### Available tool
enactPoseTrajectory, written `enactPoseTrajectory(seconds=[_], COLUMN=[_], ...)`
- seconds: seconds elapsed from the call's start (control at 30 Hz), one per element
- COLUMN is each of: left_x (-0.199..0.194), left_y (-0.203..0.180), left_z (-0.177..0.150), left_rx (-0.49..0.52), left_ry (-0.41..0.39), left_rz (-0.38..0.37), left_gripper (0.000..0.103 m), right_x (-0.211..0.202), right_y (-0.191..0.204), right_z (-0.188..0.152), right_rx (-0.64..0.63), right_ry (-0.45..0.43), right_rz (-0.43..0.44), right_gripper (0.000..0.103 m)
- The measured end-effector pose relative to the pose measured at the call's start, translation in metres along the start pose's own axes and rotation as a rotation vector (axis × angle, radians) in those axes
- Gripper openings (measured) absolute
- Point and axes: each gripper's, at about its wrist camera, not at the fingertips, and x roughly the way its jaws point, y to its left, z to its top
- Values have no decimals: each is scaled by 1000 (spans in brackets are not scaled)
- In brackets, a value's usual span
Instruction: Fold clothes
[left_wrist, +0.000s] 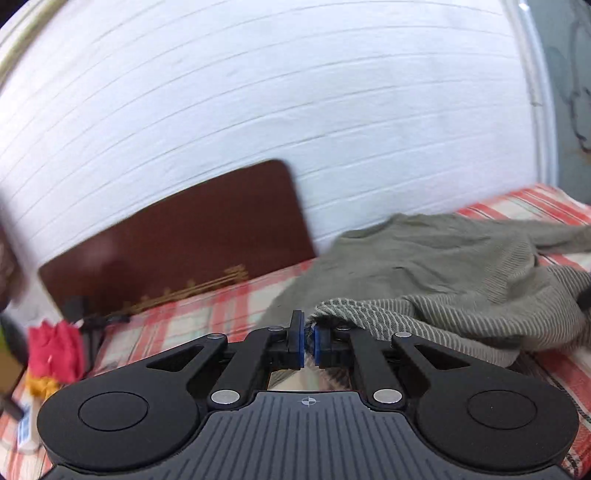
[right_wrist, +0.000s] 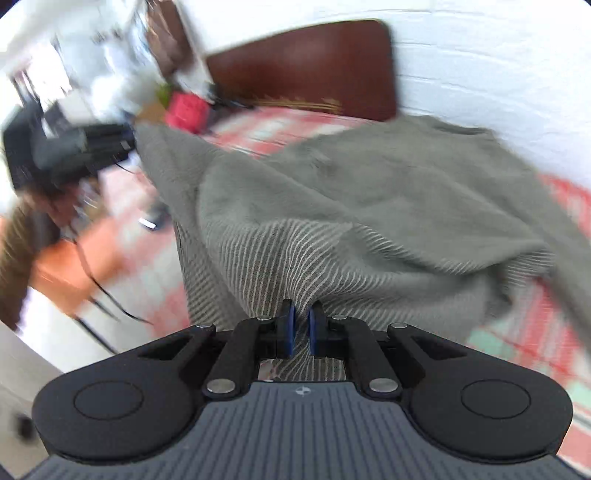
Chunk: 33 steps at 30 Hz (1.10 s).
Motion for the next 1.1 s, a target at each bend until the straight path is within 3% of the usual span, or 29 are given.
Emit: enactPoseTrajectory(seconds=[0.07, 0.17, 0.27, 0.3, 0.37, 0.43, 0.5, 0.63, 0.8, 0.9, 1.0, 1.03, 1.1], left_x=[3, 25, 63, 70, 77, 59, 42, 25, 39, 54, 75, 81, 91], left_y=[9, 19, 23, 22, 22, 20, 17, -8, -101, -167, -225, -241, -262], left_z=[-15, -47, -86, -93, -103, -91, -65, -14, 30, 39, 37, 35, 27], left_rx=[-26, -54, -92, -102, -116, -104, -79, -24, 179, 306, 383, 408, 461], left_ry=[58, 208, 402, 449, 515, 461, 366, 228, 124, 123, 190, 207, 216], left_rz=[36, 49, 10, 1, -22, -63, -95, -206, -411, -518, -633, -648, -606], left_gripper=[0, 4, 28, 28, 28, 35, 61, 64, 65, 65, 66, 67, 67], right_x=[15, 48, 78, 81, 70, 37, -1, -63, -108, -125, -130, -129, -125], right_y=[3, 7, 1, 0, -5, -13, -25, -52, -99, -121, -131, -130, -127], right_z=[1, -11, -26, -29, -26, -17, -8, -15, -55, -88, -113, -117, -124], right_rx=[-5, 2, 44, 53, 68, 76, 87, 148, 266, 386, 449, 462, 480], right_ry=[42, 153, 266, 283, 262, 164, 42, -105, -137, -131, -128, -130, -135], right_rz=[44, 55, 56, 47, 37, 0, -78, -320, -567, -591, -601, -598, -595], right_gripper=[9, 12, 22, 29, 35, 52, 61, 61, 61, 61, 61, 61, 61])
